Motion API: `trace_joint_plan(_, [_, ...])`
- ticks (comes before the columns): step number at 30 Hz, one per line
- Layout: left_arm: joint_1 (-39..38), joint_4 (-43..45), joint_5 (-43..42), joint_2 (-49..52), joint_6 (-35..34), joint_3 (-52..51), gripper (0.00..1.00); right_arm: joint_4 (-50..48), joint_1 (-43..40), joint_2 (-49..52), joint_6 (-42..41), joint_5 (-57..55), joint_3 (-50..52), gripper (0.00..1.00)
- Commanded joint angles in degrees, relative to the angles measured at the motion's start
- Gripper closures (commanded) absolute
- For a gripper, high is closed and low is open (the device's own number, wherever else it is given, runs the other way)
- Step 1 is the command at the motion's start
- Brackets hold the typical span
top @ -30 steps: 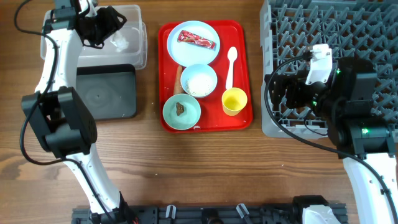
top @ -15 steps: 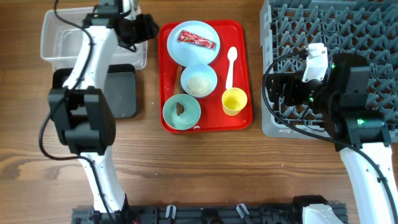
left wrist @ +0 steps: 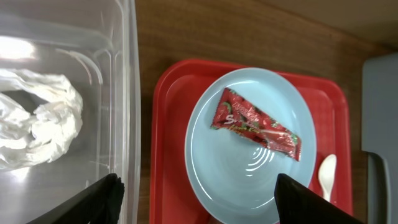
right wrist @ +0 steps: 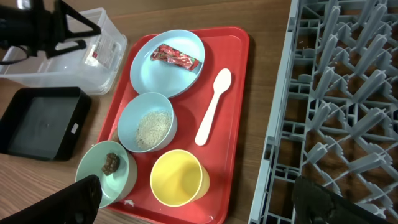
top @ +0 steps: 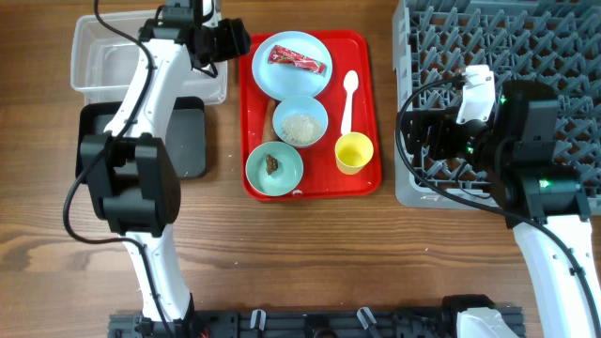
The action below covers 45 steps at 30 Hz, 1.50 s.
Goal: Sort waste into correct bins and load items into the dishwasher rack
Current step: 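Reach the left gripper to the plate and grasp the red wrapper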
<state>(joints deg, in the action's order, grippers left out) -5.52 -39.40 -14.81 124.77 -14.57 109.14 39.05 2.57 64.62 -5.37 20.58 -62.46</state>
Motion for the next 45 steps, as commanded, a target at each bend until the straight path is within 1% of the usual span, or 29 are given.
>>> trace_joint_plan(1, [-1.86,1.51,0.35,-5.18,4.83,0.39,0.21,0.02,0.15,0.22,-0.81,0.98,-1.55,0.00])
trace_joint_plan(4, [-5.40,3.15,3.41,-4.31,6.93,0.37,0.20,0.00,0.15,0.39,-0.83,0.98,-1.55,0.00])
trace_joint_plan(6, [-7.82,5.05,7.43,-2.58,6.86,0.37,0.19,0.02,0.15,0.55,-0.81,0.98,-1.55,0.00])
trace_joint_plan(8, [-10.32,7.89,10.34,0.35,6.34,0.37,0.19,0.02,0.15,0.70,-0.81,0.98,-1.55,0.00])
trace_joint_plan(10, [-12.72,11.34,13.14,3.87,6.23,0.37,0.18,0.07,0.15,0.87,-0.81,0.98,-1.55,0.00])
trace_joint_plan(12, [-13.88,13.00,16.41,5.84,6.10,0.37,0.16,0.31,0.15,0.87,-0.79,0.96,-1.55,0.00])
trace_joint_plan(14, [-14.64,14.75,18.84,7.93,3.32,0.37,0.14,0.83,0.15,0.87,-0.79,0.96,-1.55,0.00])
trace_joint_plan(17, [-15.02,18.08,18.80,10.93,-1.16,0.37,0.14,0.92,0.15,0.87,-0.81,0.96,-1.55,0.00])
trace_joint_plan(19, [-15.17,19.30,18.78,11.98,-1.68,0.37,0.14,0.92,0.15,0.87,-0.81,0.96,-1.55,0.00])
trace_joint_plan(22, [-15.43,21.40,18.80,14.38,-4.24,0.37,0.13,1.33,0.15,0.87,-0.81,0.96,-1.55,0.00])
trace_joint_plan(30, [-15.50,22.27,18.80,17.97,-4.39,0.37,0.14,1.29,0.15,0.87,-0.83,0.98,-1.55,0.00])
trace_joint_plan(31, [-15.54,21.99,18.80,17.97,-4.37,0.37,0.18,1.31,0.15,0.87,-0.83,0.98,-1.55,0.00])
trace_joint_plan(33, [-15.54,21.57,18.80,17.97,-4.35,0.37,0.36,1.29,0.15,0.87,-0.83,0.98,-1.55,0.00])
trace_joint_plan(34, [-15.54,21.14,18.80,17.97,-4.35,0.37,0.51,1.29,0.15,0.87,-0.83,0.98,-1.55,0.00])
trace_joint_plan(37, [-15.54,18.93,18.80,17.97,-4.35,0.37,0.84,1.31,0.15,0.87,-0.83,0.98,-1.55,0.00])
trace_joint_plan(39, [-15.52,17.38,18.82,17.97,-4.33,0.37,0.96,1.29,0.15,0.87,-0.83,0.98,-1.55,0.00])
trace_joint_plan(45, [-14.80,16.17,20.63,15.32,-4.33,0.39,0.96,1.31,0.15,0.87,-0.81,0.98,-1.55,0.00])
